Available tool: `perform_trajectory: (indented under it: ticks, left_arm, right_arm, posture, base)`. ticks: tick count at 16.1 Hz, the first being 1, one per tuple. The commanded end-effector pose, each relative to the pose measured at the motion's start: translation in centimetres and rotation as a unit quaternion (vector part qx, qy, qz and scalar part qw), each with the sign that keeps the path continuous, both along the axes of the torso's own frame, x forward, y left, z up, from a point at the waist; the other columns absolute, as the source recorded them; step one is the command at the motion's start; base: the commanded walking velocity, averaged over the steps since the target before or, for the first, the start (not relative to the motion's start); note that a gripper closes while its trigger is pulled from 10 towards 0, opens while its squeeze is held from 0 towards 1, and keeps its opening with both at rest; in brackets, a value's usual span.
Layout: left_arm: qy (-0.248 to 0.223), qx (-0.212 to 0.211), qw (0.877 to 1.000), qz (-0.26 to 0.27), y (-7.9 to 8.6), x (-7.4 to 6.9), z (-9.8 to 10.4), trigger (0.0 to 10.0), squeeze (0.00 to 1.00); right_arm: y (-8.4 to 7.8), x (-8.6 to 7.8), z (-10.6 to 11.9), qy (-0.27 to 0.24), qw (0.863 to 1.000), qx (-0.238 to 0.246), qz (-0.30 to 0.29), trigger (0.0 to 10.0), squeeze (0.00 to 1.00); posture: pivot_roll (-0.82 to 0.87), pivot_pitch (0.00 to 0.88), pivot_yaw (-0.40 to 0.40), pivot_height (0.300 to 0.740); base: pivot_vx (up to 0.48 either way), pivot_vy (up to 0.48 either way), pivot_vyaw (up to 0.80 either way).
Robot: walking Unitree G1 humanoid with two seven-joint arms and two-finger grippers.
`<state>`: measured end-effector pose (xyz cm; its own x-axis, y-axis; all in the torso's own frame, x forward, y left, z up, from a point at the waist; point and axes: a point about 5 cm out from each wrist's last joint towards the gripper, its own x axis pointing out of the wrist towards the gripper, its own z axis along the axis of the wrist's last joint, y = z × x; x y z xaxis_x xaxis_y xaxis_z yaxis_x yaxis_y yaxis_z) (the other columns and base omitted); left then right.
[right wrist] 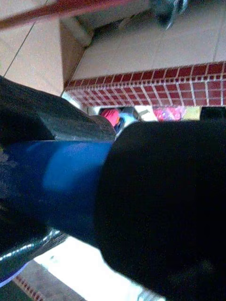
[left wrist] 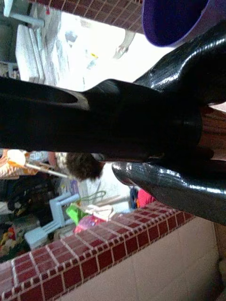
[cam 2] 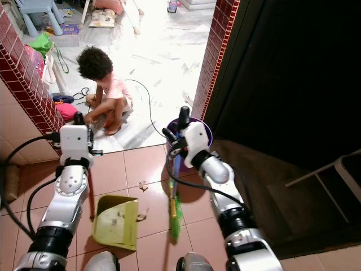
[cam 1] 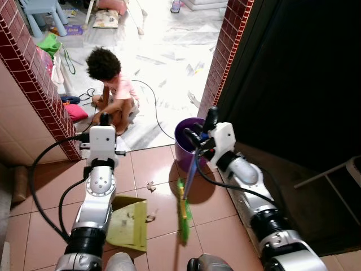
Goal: Sweep floor
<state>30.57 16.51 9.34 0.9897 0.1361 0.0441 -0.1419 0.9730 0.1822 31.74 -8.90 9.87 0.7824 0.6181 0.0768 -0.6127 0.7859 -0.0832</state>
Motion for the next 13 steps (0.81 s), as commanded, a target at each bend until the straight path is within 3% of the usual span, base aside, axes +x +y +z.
perform_trajectory:
  ticks: [1, 4, 8, 12, 13]
  left_arm:
    - [0.004, -0.021, 1.0, -0.02, -1.0, 0.3, -0.1, 10.0, 0.0]
    - [0.016, -0.047, 0.998, -0.043, -2.3, 1.0, -0.3, 10.0, 0.0]
    - [0.025, -0.065, 0.996, -0.047, -2.5, 1.4, -0.6, 10.0, 0.0]
    - [0.031, -0.106, 0.993, -0.043, -2.0, 1.7, -0.9, 10.0, 0.0]
    - [0.025, -0.105, 0.993, -0.039, -1.9, 1.8, -0.8, 10.0, 0.0]
  right_arm:
    - [0.0, 0.2, 0.2, 0.005, 1.0, 0.01, 0.002, 10.0, 0.0]
    - [1.8, 0.2, 0.5, 0.068, 0.992, 0.107, 0.026, 10.0, 0.0]
    - [1.7, 1.1, 1.8, 0.094, 0.98, 0.172, 0.02, 10.0, 0.0]
    - [1.2, 1.5, 4.3, 0.062, 0.982, 0.172, 0.041, 10.0, 0.0]
    - [0.8, 1.6, 5.4, 0.028, 0.987, 0.155, 0.043, 10.0, 0.0]
  posture:
    - [-0.08, 0.065, -0.08, 0.74]
    - [-0.08, 0.049, -0.078, 0.74]
    - [-0.08, 0.031, -0.075, 0.74]
    - [-0.09, 0.013, -0.071, 0.74]
    - [-0.09, 0.007, -0.068, 0.74]
  base:
    - [0.0, 0.0, 0.0]
    - [0.0, 0.0, 0.0]
    - [0.0, 0.0, 0.0]
    - [0.0, 0.0, 0.0]
    - [0.0, 0.0, 0.0]
